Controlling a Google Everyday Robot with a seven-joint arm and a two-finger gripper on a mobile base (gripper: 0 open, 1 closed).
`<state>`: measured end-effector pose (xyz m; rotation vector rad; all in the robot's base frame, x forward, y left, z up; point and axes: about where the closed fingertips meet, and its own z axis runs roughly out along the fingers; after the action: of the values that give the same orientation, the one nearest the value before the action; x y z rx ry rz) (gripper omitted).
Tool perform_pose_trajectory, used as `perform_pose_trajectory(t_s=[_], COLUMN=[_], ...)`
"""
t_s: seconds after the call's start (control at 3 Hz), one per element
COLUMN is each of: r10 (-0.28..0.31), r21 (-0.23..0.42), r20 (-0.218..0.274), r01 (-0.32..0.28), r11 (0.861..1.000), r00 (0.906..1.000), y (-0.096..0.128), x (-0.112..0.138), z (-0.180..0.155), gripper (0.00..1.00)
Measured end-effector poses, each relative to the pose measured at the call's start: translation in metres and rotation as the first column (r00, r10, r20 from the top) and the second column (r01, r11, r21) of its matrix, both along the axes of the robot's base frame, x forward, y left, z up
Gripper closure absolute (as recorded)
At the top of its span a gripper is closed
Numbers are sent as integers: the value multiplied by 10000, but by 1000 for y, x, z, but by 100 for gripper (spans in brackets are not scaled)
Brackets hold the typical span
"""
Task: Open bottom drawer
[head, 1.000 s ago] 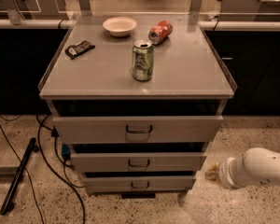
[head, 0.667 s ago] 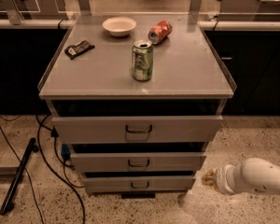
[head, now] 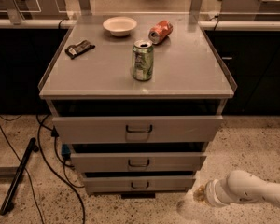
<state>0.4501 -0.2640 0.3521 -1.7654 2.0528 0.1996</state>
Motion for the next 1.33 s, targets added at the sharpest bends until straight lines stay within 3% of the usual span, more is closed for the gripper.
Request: perform_pose_trajectory(t_s=[0.33, 0.67, 1.0, 1.33], r10=[1, 288, 687, 760], r21=[0, 84, 215, 241], r20=[3, 677, 1847, 1814], r01=[-1, -294, -739, -817], r11=[10000, 9995, 9970, 9964], r00=[10000, 9973, 9804, 9805], y=[0, 5, 18, 21], x=[0, 10, 21, 19], z=[0, -43, -69, -71], gripper=[100, 100, 100, 81])
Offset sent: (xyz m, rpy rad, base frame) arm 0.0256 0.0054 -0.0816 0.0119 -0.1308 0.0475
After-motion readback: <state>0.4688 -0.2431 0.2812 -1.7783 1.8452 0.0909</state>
